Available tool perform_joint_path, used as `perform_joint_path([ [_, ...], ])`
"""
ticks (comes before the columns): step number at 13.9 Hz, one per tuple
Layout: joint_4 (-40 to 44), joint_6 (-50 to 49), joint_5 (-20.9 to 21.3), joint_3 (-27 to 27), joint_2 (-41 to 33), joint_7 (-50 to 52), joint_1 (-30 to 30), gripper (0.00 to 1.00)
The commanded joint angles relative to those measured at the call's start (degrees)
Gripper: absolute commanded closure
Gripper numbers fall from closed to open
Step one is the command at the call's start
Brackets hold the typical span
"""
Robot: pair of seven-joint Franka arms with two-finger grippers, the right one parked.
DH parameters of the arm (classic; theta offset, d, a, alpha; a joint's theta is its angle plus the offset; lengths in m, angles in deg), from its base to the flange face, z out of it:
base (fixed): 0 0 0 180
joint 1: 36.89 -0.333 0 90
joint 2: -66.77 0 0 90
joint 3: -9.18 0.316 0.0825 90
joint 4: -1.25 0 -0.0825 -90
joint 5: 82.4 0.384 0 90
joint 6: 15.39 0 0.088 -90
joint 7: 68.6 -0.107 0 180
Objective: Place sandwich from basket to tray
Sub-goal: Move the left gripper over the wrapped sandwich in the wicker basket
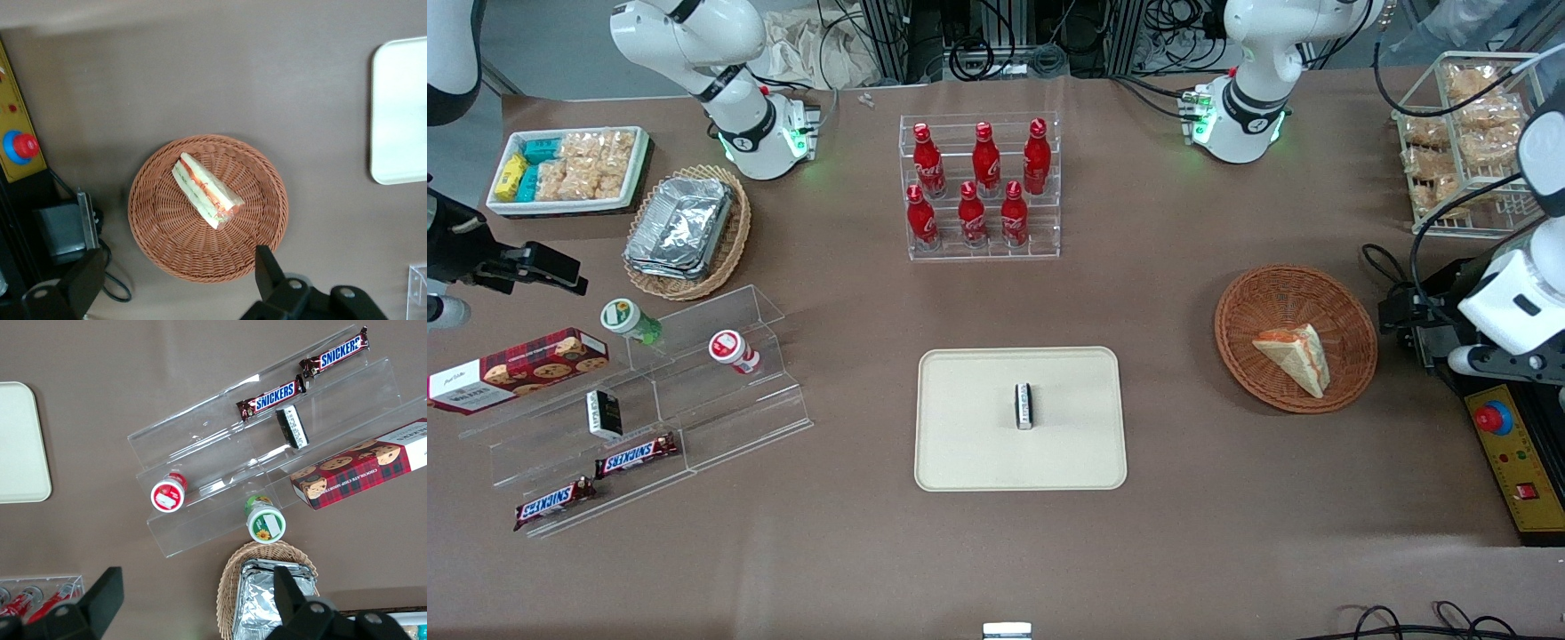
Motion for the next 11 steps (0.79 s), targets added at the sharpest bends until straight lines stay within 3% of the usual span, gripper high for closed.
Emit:
perform_joint_path([
  [1, -13.6, 9.9, 0.0, 0.0, -5.6, 12.9, -0.1, 0.0],
  [4, -24.9, 20.3, -0.6, 0.0, -7.8, 28.6, -0.2, 0.0],
  [8, -33.7, 36.4, -0.5, 0.0, -5.4, 48.7, -0.1, 0.0],
  [11, -36.8, 40.0, -0.5, 0.1, -4.3, 50.8, -0.2, 0.0],
])
